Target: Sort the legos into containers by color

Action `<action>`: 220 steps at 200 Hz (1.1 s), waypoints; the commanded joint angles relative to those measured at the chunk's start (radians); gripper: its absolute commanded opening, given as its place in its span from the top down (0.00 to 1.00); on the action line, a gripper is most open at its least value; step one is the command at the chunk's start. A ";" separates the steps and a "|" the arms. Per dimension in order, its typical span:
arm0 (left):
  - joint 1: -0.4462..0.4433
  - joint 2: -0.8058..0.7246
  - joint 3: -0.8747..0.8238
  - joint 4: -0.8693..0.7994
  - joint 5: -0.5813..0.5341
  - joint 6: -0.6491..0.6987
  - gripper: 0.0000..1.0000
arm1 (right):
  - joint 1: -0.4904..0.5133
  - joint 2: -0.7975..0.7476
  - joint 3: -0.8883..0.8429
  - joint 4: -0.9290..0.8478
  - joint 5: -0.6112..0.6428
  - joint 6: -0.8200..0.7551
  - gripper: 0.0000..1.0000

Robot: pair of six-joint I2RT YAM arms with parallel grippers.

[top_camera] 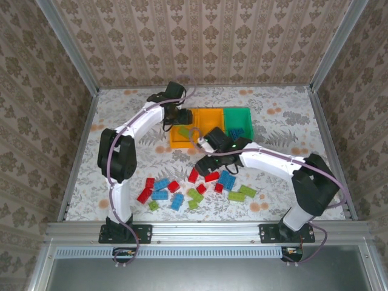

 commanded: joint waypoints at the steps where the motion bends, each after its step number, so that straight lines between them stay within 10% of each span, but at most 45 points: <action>1: 0.015 0.007 -0.009 0.031 0.063 -0.040 0.29 | 0.051 0.078 0.072 -0.056 0.025 -0.116 0.08; 89: 0.025 -0.130 -0.180 0.163 0.187 -0.096 0.01 | 0.100 0.216 0.145 -0.077 0.000 -0.193 0.04; 220: 0.106 -0.302 -0.439 0.243 0.194 -0.126 0.00 | 0.104 0.344 0.207 -0.116 0.017 -0.240 0.11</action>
